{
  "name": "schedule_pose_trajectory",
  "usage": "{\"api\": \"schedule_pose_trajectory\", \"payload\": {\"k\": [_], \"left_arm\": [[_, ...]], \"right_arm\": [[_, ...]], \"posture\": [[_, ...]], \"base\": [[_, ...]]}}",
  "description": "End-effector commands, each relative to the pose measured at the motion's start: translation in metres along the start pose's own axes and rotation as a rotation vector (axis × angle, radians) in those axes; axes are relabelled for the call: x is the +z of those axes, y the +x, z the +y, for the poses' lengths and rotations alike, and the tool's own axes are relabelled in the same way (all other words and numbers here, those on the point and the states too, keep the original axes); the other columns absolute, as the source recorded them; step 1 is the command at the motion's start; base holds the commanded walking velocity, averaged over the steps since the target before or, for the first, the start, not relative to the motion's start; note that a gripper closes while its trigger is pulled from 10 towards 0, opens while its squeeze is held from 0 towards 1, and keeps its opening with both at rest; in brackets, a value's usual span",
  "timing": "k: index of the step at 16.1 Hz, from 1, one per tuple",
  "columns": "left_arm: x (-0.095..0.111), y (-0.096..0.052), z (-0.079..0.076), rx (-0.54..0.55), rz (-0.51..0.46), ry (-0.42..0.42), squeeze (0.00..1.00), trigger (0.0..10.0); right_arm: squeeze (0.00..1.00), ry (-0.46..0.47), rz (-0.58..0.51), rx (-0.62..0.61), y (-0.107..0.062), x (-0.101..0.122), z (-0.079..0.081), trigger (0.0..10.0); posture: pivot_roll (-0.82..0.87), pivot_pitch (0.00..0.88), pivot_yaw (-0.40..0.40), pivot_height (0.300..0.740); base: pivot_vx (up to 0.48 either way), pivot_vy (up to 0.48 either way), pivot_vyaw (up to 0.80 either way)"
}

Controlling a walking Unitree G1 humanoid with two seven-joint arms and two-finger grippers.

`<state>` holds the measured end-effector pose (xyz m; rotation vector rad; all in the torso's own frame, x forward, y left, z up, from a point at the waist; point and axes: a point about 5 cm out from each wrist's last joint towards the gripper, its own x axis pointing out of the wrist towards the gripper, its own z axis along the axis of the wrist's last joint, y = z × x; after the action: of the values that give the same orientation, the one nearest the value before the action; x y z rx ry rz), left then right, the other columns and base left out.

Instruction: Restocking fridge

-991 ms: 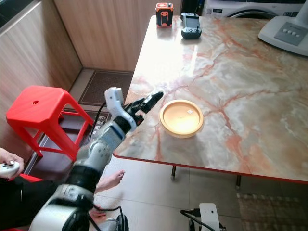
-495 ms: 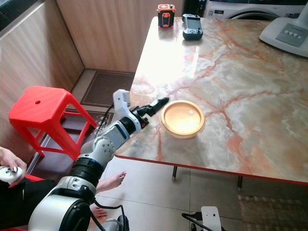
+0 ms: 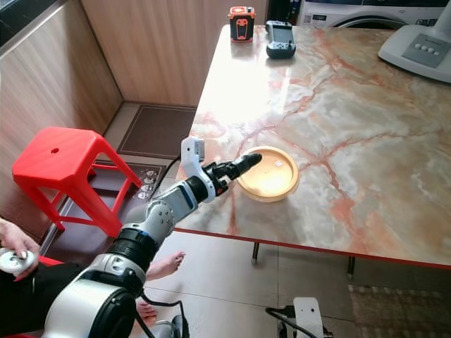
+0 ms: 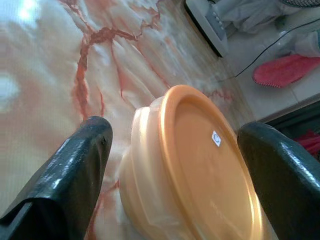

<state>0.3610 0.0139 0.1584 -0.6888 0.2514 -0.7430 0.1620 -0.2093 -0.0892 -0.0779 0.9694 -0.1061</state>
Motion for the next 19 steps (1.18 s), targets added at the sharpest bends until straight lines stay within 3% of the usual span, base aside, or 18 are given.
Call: {"api": "schedule_pose_trajectory", "payload": {"k": [1,8,13,14,15,16,19], "left_arm": [[-0.0015,0.0063,-0.0047,-0.007,0.012,-0.008,0.00,10.0],[-0.0042,0.0103,-0.0099,-0.094,0.078,-0.040,0.00,10.0],[-0.0055,0.0096,-0.0046,-0.071,0.109,-0.038,0.00,10.0],[-0.0057,0.0094,-0.0042,-0.068,0.112,-0.042,0.00,4.0],[-0.0060,0.0094,-0.0036,-0.066,0.117,-0.046,0.00,4.0],[-0.0063,0.0094,-0.0029,-0.064,0.120,-0.050,0.00,0.0],[-0.0061,0.0091,-0.0021,-0.065,0.119,-0.056,0.00,0.0]], "right_arm": [[0.00,0.014,0.030,0.000,-0.0013,-0.0078,0.0014,10.0],[0.00,0.004,0.026,-0.005,-0.0010,-0.0062,0.0002,10.0],[0.00,-0.011,0.028,-0.001,-0.0012,-0.0068,-0.0010,10.0],[0.00,-0.013,0.028,-0.001,-0.0012,-0.0070,-0.0011,10.0],[0.00,-0.015,0.029,-0.001,-0.0013,-0.0072,-0.0012,10.0],[0.00,-0.017,0.031,-0.002,-0.0013,-0.0074,-0.0012,10.0],[0.00,-0.021,0.033,-0.001,-0.0012,-0.0071,-0.0011,10.0]], "posture": [[-0.09,0.155,0.043,0.740],[-0.09,0.161,0.040,0.740],[-0.09,0.164,0.036,0.740],[-0.09,0.165,0.036,0.740],[-0.09,0.164,0.035,0.740],[-0.09,0.164,0.035,0.740],[-0.08,0.165,0.034,0.740]], "base": [[0.000,0.000,0.00],[0.000,0.000,0.00],[0.000,0.000,0.00],[0.000,0.000,0.00],[0.000,0.000,0.00],[0.000,0.000,0.00],[0.000,0.000,0.00]]}}
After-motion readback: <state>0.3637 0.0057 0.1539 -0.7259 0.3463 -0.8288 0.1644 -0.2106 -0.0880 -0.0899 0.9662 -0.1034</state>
